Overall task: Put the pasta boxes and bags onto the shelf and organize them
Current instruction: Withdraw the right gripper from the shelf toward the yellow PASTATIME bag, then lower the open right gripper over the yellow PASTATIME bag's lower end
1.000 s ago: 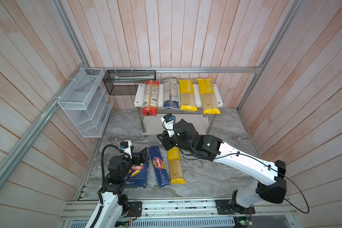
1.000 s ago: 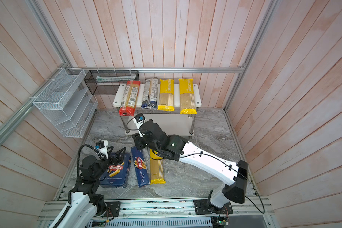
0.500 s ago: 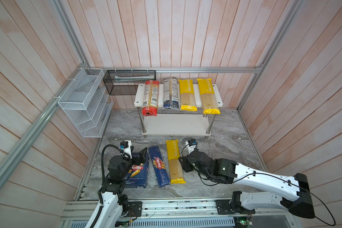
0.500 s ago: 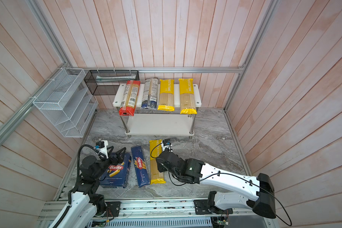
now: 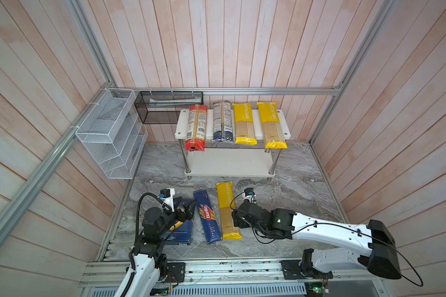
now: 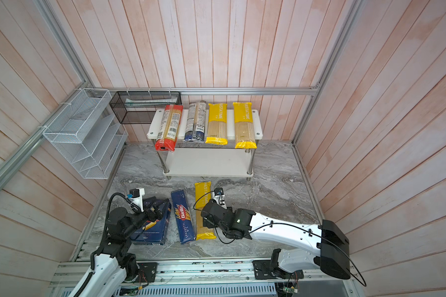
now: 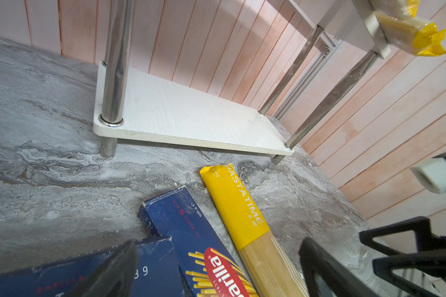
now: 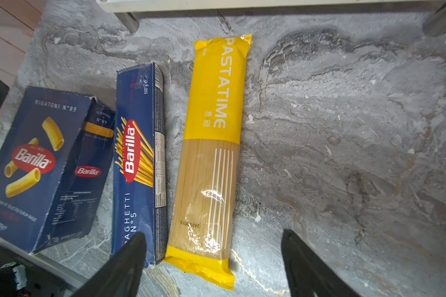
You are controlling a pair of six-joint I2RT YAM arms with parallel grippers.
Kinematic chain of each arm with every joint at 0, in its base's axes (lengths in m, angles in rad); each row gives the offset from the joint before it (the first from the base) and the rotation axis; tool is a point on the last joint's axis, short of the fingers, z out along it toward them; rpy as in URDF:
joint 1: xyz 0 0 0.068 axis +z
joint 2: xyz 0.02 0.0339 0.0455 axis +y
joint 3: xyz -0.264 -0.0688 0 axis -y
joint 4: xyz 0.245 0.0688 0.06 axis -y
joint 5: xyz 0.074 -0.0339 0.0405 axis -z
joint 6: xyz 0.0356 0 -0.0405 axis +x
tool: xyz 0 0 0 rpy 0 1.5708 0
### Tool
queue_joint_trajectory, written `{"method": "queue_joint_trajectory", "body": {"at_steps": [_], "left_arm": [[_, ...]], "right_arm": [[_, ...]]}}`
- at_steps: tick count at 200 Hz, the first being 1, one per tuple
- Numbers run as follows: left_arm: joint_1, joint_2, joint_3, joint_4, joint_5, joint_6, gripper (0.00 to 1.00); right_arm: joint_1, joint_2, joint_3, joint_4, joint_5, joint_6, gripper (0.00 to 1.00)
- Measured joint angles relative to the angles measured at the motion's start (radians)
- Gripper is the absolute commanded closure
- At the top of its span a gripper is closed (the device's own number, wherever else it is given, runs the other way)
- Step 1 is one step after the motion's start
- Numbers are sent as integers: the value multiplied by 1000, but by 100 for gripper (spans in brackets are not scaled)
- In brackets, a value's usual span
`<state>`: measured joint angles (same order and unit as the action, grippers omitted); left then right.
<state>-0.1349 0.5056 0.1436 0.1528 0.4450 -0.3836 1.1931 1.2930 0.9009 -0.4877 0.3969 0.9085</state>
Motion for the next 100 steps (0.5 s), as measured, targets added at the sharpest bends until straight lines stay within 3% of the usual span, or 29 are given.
{"method": "queue_joint_trajectory", "body": {"at_steps": [100], "left_arm": [[-8,-3,-42,29,19,-7,0]], "right_arm": [[-146,101,6,63,-134,-61,5]]}}
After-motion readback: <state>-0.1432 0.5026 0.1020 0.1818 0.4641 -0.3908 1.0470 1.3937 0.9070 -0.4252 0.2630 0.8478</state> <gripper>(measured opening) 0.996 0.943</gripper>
